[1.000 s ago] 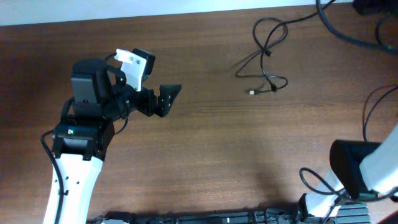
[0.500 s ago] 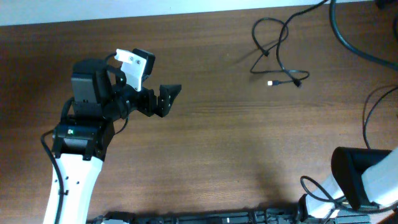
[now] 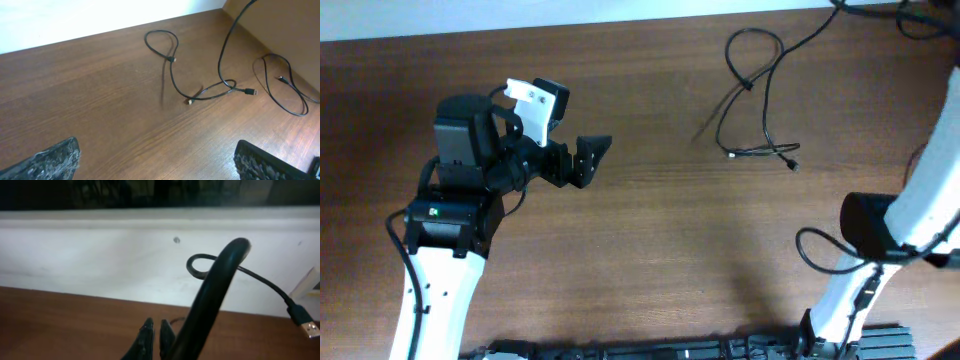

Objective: Untangle cables

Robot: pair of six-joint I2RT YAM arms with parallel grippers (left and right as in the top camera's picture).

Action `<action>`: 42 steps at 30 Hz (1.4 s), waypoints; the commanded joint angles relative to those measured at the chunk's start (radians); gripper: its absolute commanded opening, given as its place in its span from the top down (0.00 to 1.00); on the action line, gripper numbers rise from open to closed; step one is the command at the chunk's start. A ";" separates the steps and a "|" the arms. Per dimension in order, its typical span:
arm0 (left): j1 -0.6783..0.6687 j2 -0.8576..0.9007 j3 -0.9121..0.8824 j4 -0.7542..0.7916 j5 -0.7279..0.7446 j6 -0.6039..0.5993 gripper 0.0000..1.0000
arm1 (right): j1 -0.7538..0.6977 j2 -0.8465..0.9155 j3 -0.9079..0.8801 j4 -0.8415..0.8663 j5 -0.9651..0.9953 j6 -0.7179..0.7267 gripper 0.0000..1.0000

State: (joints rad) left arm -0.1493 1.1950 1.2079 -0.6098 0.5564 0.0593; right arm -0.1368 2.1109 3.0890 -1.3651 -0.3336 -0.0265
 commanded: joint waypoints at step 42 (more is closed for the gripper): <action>0.002 -0.006 0.003 0.002 -0.004 -0.006 0.01 | 0.014 0.259 -0.059 0.009 0.031 0.008 0.96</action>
State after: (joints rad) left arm -0.1493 1.1950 1.2079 -0.6098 0.5560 0.0593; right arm -0.1356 2.3371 3.0573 -1.3766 -0.3107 -0.0254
